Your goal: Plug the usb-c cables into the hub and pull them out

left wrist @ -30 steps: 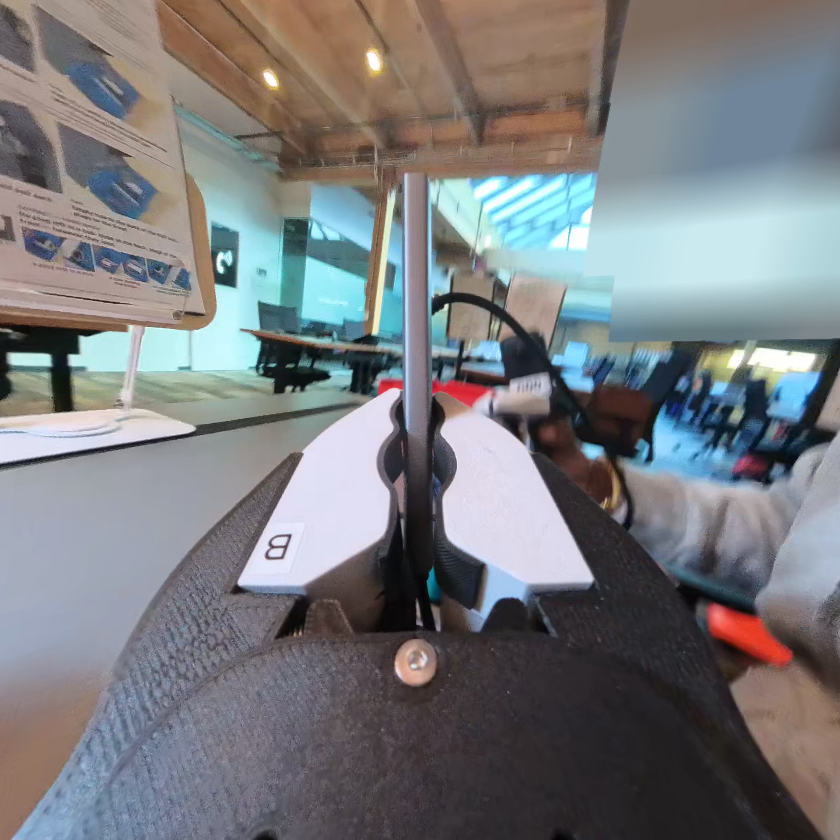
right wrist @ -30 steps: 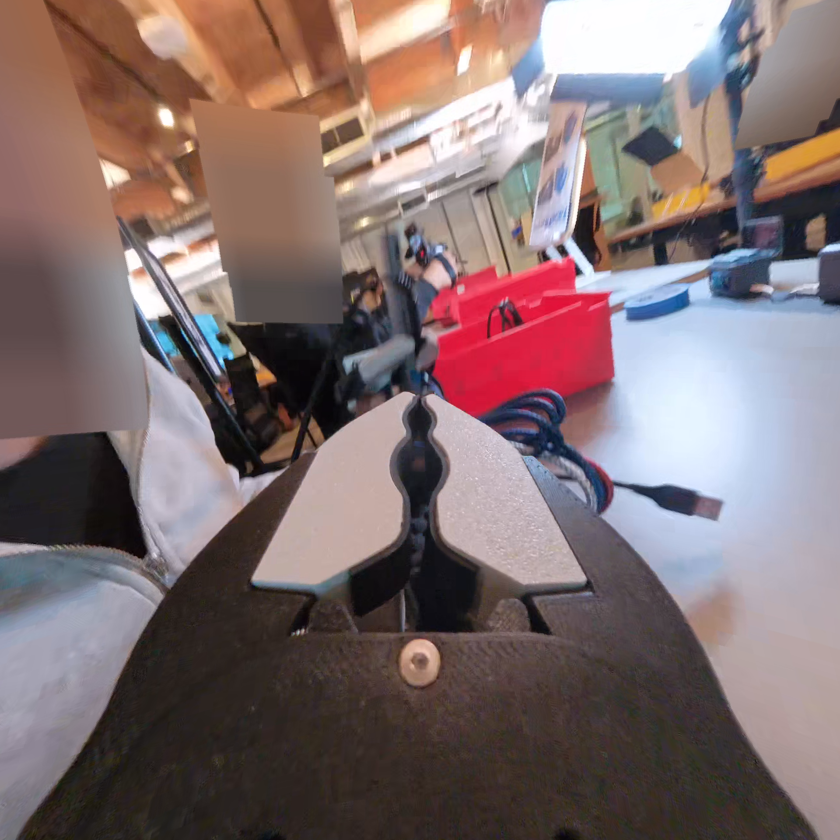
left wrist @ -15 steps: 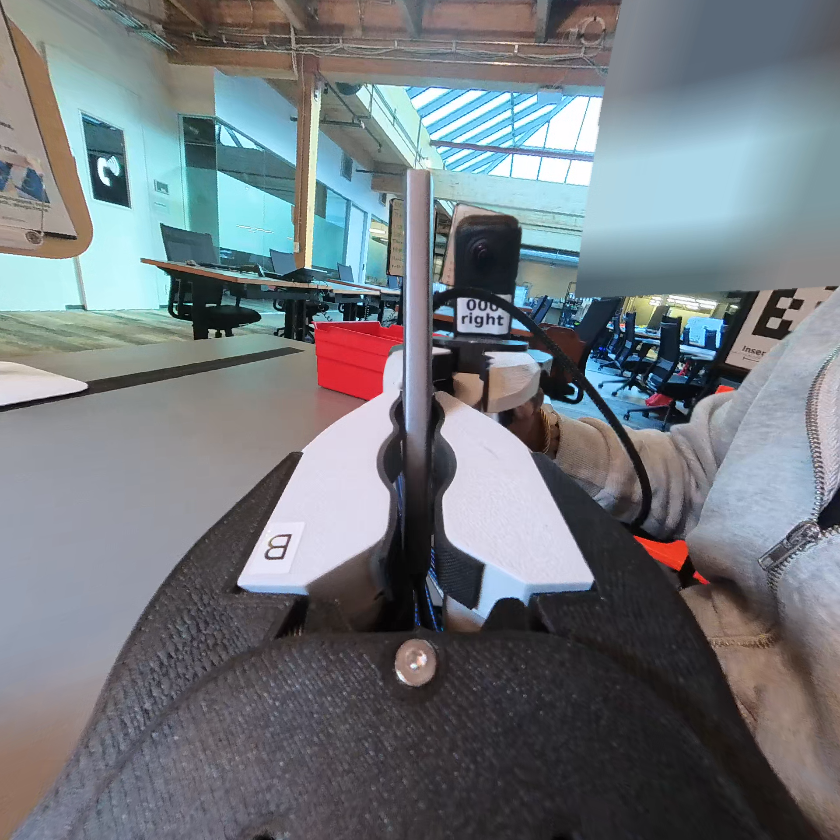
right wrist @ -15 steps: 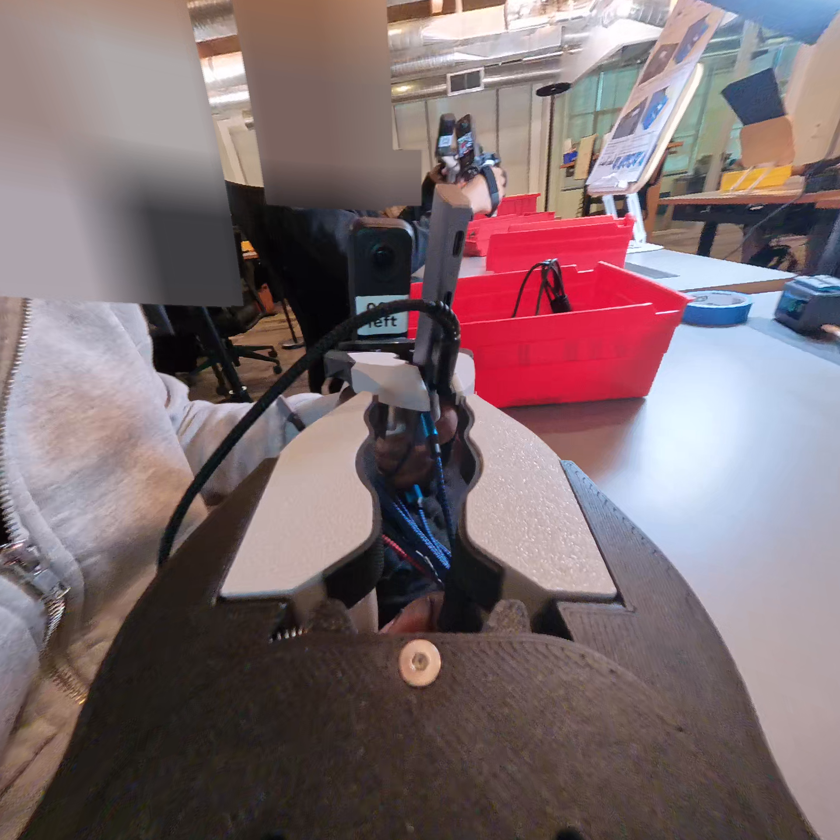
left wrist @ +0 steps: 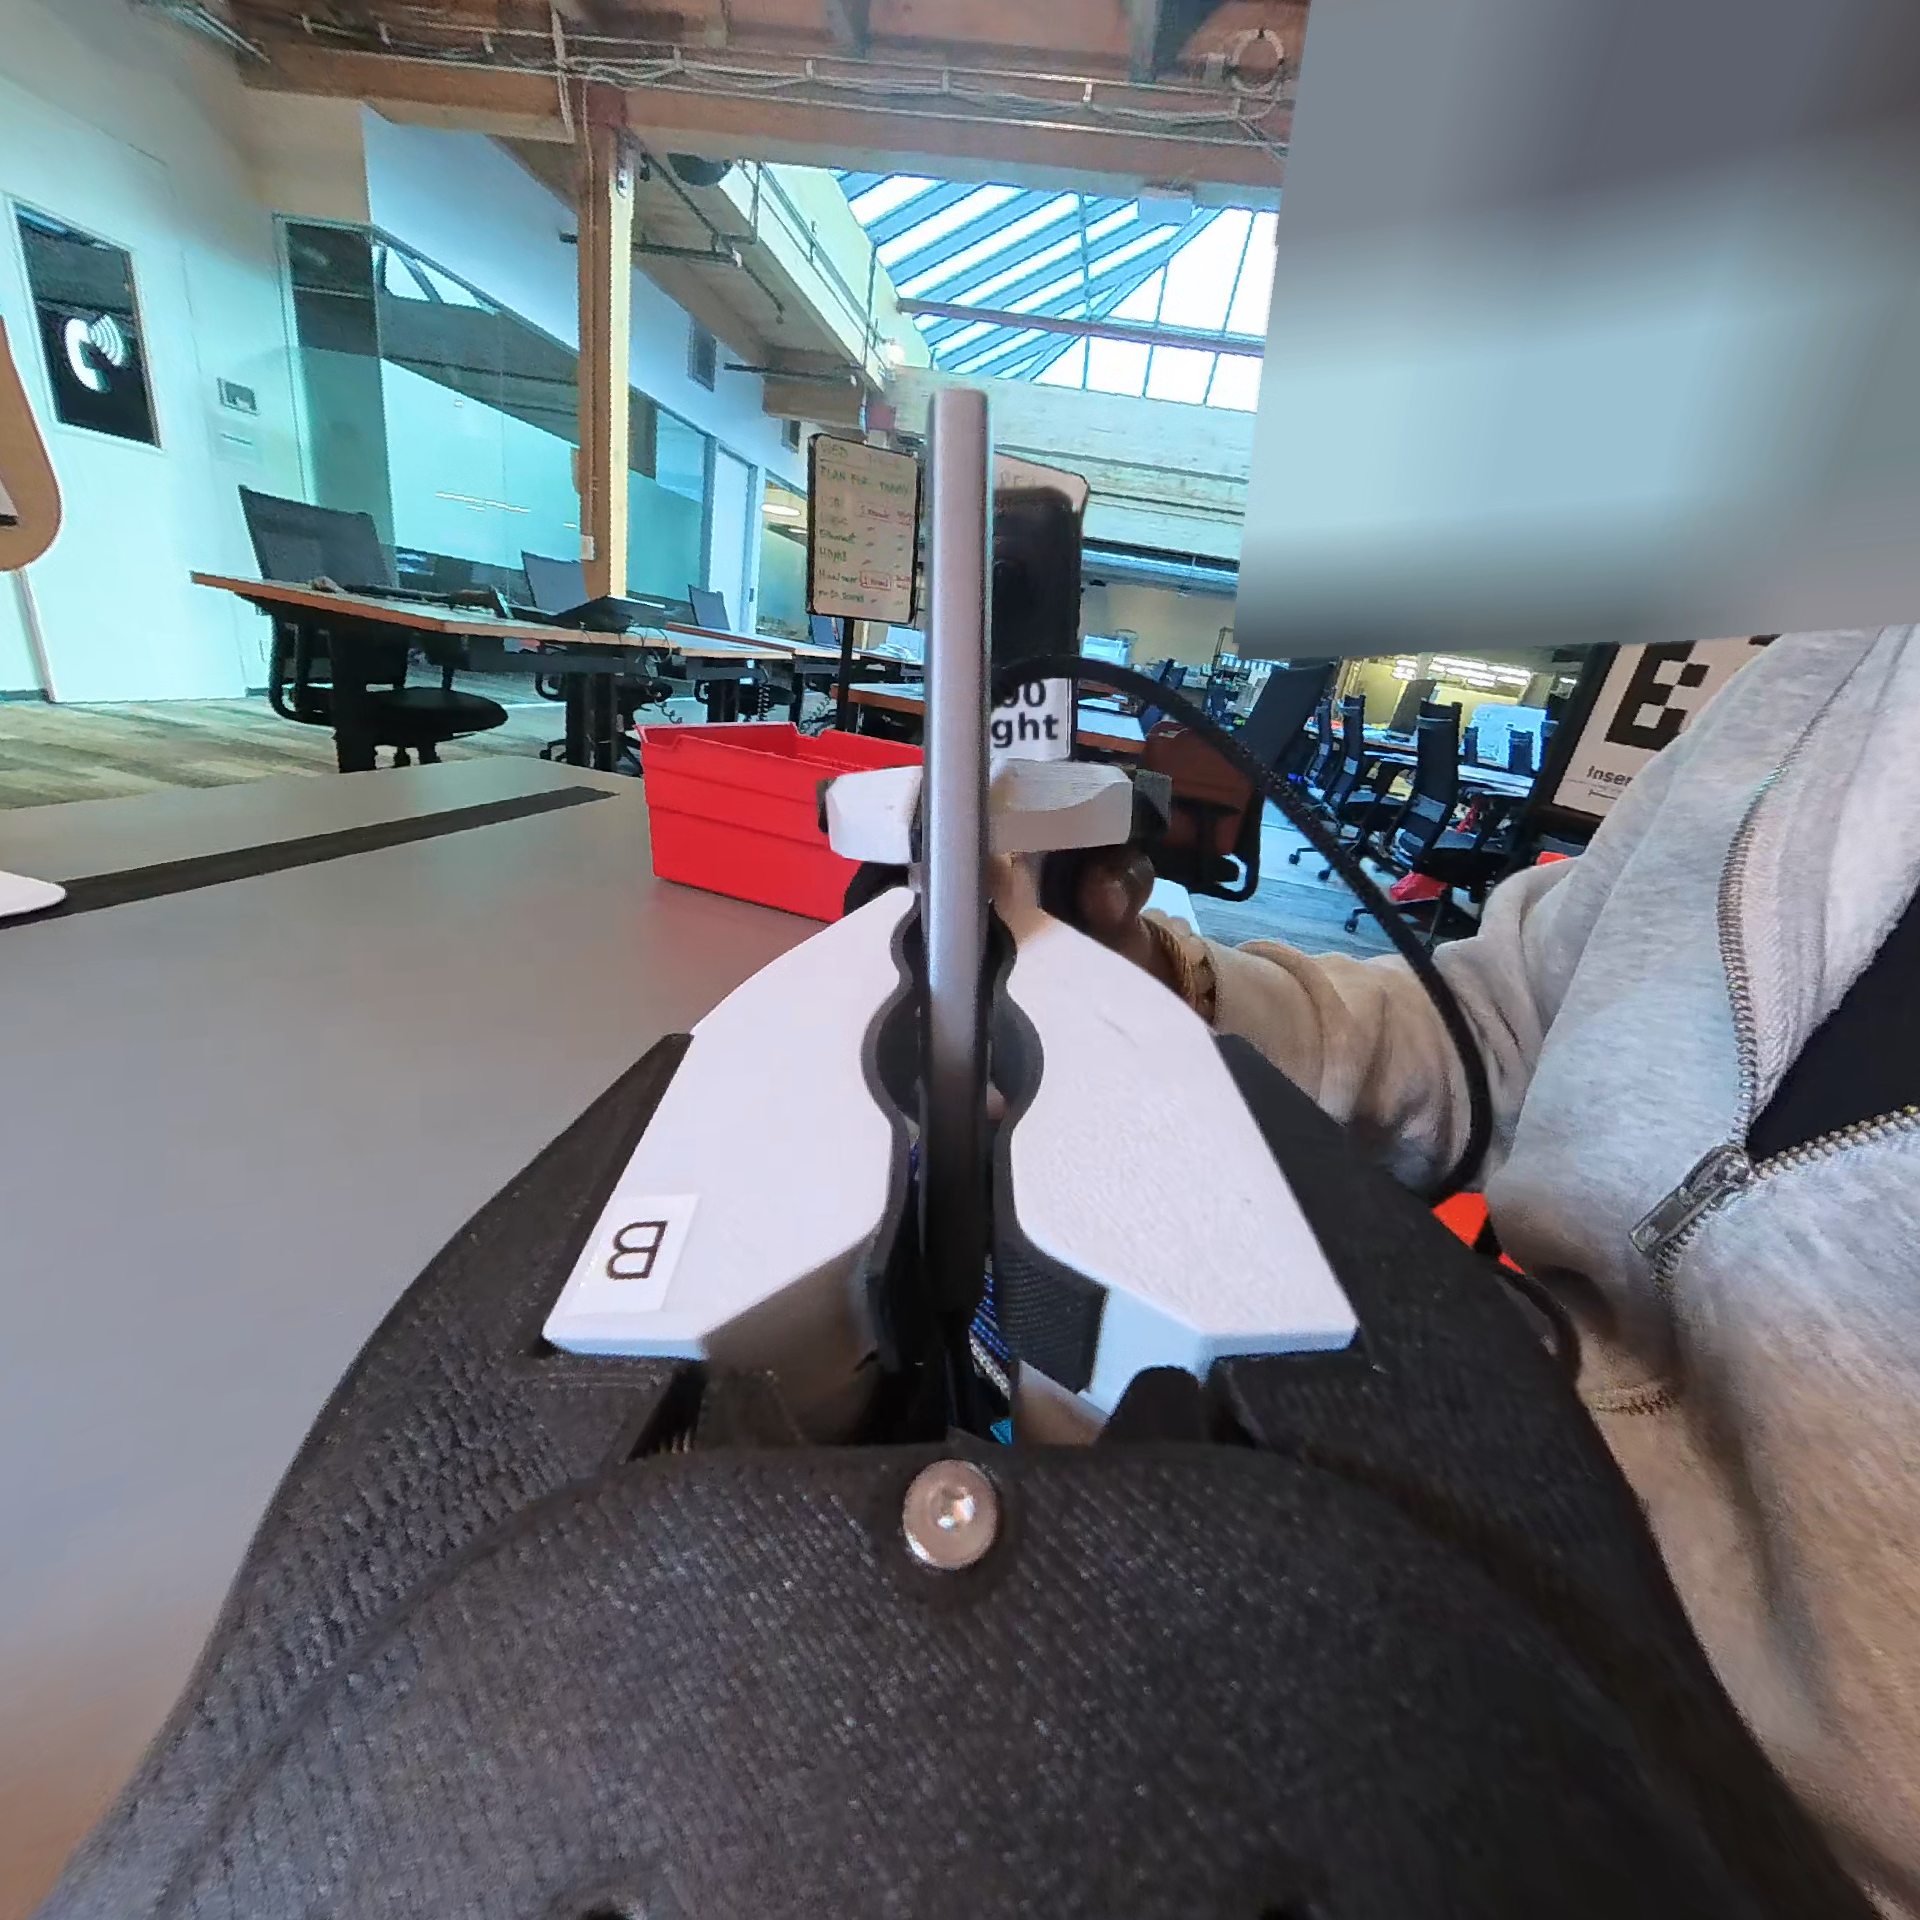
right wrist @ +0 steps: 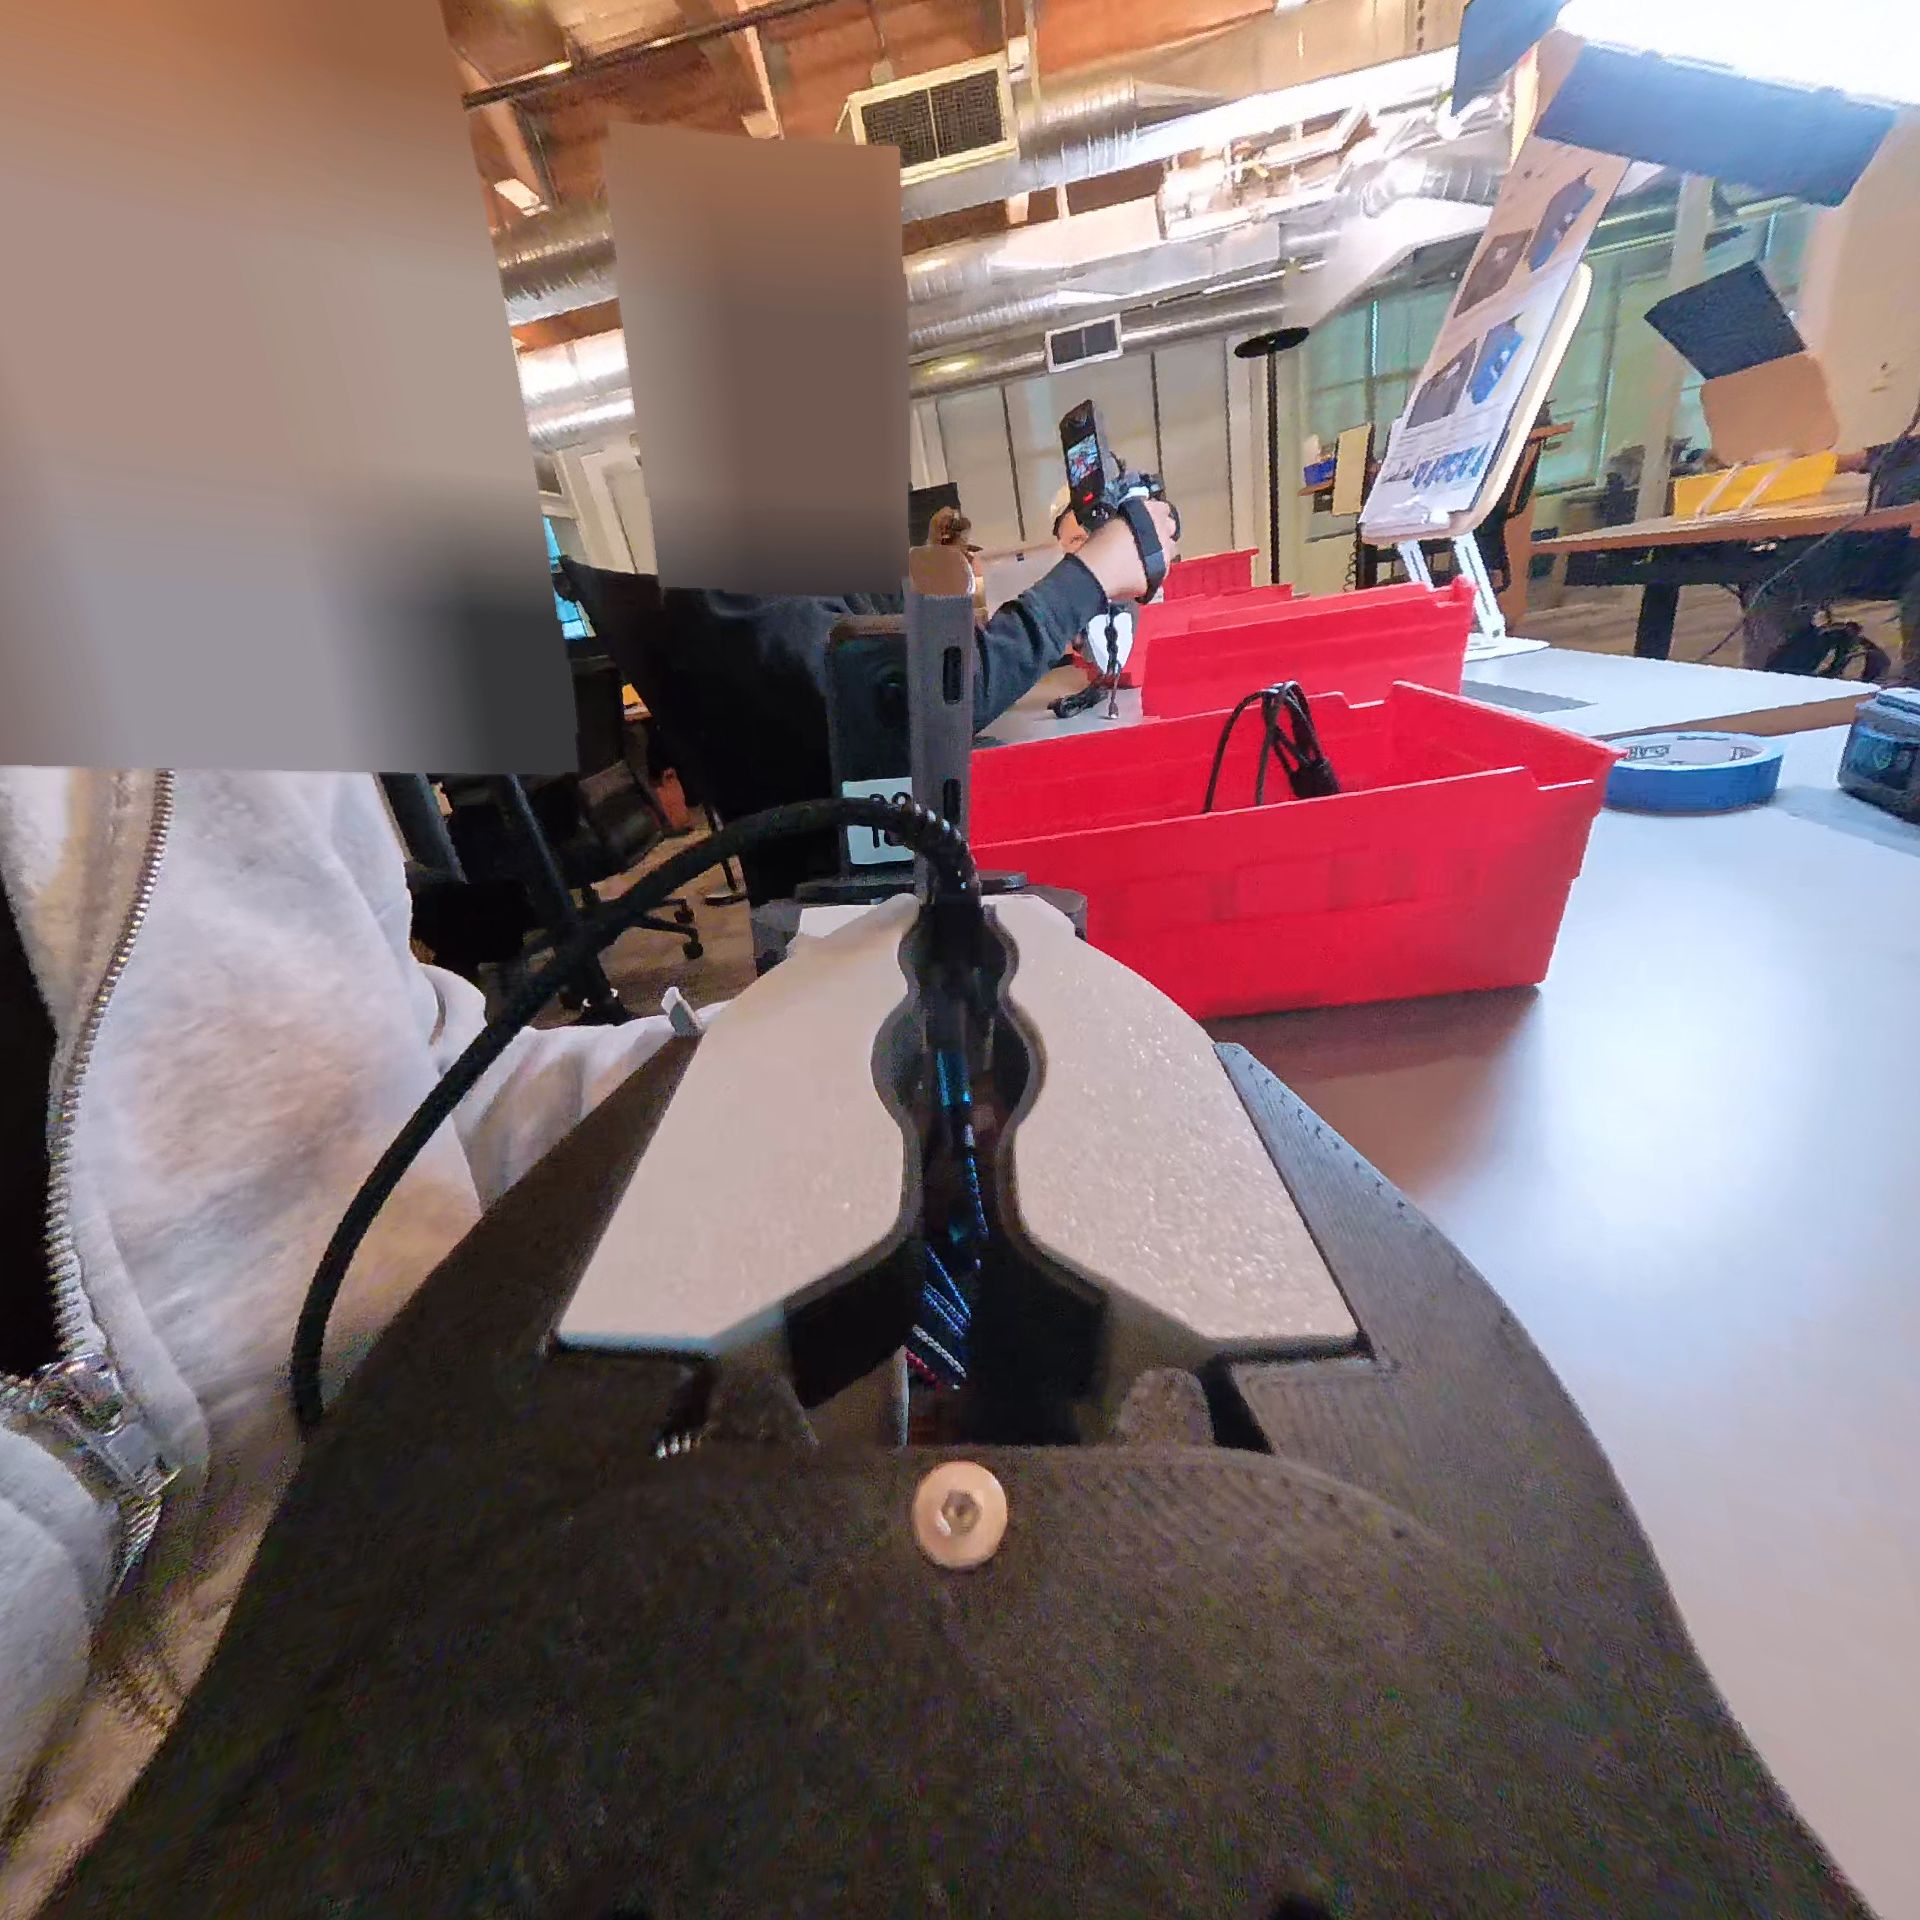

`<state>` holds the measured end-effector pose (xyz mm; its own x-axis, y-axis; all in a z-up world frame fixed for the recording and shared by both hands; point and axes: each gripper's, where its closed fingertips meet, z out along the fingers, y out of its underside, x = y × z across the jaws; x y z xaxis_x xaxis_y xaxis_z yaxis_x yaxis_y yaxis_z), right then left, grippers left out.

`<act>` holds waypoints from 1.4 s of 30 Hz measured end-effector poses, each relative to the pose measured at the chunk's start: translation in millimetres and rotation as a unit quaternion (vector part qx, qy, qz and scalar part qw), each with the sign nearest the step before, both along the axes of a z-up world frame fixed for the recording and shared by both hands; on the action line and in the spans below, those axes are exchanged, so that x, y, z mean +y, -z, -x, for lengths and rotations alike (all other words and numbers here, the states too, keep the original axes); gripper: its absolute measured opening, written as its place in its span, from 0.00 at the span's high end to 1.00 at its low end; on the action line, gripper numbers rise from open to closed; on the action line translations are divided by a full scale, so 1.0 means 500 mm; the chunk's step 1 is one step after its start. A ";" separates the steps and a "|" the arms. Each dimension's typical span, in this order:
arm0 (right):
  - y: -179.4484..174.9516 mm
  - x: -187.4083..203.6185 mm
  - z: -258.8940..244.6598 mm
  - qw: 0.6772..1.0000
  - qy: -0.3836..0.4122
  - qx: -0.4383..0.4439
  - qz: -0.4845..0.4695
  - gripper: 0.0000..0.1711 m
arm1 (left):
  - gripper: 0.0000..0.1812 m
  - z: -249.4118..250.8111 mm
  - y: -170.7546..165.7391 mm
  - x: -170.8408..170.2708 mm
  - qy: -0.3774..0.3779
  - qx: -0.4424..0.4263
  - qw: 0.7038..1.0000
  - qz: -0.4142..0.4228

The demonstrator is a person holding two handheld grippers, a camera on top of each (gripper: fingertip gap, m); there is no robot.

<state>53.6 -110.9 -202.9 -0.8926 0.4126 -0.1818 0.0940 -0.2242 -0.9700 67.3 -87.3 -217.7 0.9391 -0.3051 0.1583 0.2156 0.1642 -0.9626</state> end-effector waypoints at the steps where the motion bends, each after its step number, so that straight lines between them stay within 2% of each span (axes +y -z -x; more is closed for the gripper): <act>1: 0.001 -0.001 -0.003 1.000 -0.002 0.003 -0.015 0.96 | 0.95 -0.002 0.000 -0.001 0.001 0.001 1.000 -0.001; 6: 0.013 0.006 -0.008 0.987 -0.018 -0.004 -0.162 0.96 | 0.95 -0.006 0.006 0.004 0.018 -0.011 1.000 0.008; 8: 0.005 0.002 -0.005 0.985 -0.021 -0.002 -0.171 0.96 | 0.95 -0.004 -0.002 0.000 0.015 -0.016 1.000 -0.006; 10: 0.004 -0.006 0.004 0.995 -0.015 -0.029 -0.089 0.96 | 0.95 0.008 -0.007 -0.006 -0.002 -0.028 0.999 -0.018; 12: 0.025 0.018 0.018 0.994 0.007 -0.097 0.040 0.96 | 0.95 0.062 -0.038 -0.043 -0.048 -0.097 0.991 -0.083; 13: 0.067 0.034 0.026 0.989 0.035 -0.138 0.040 0.95 | 0.95 0.092 -0.057 -0.074 -0.064 -0.134 0.981 -0.128; 14: 0.076 0.048 0.021 0.986 0.052 -0.148 0.056 0.94 | 0.95 0.101 -0.054 -0.085 -0.081 -0.128 0.980 -0.128; 15: 0.055 0.058 0.011 0.988 0.053 -0.126 0.068 0.95 | 0.95 0.091 -0.045 -0.080 -0.085 -0.101 0.985 -0.108; 18: 0.007 0.093 0.004 0.993 0.100 -0.065 0.020 0.96 | 0.95 0.042 -0.014 -0.036 -0.066 -0.017 0.997 -0.036; 23: -0.102 0.139 -0.018 0.991 0.135 -0.007 0.017 0.96 | 0.95 0.042 -0.011 -0.033 -0.056 -0.026 0.998 -0.031; 28: -0.224 0.192 -0.061 0.982 0.174 0.063 0.035 0.96 | 0.95 0.029 -0.004 -0.027 -0.055 0.003 0.998 -0.019; 33: -0.346 0.282 -0.106 0.957 0.260 0.125 0.027 0.96 | 0.95 0.026 0.000 -0.023 -0.057 0.011 0.998 -0.011; 37: -0.438 0.388 -0.137 0.919 0.359 0.160 0.004 0.96 | 0.95 0.021 0.000 -0.022 -0.057 0.022 0.998 -0.010; 42: -0.541 0.490 -0.191 0.894 0.411 0.177 0.030 0.95 | 0.95 0.027 0.004 -0.018 -0.062 0.013 0.998 0.001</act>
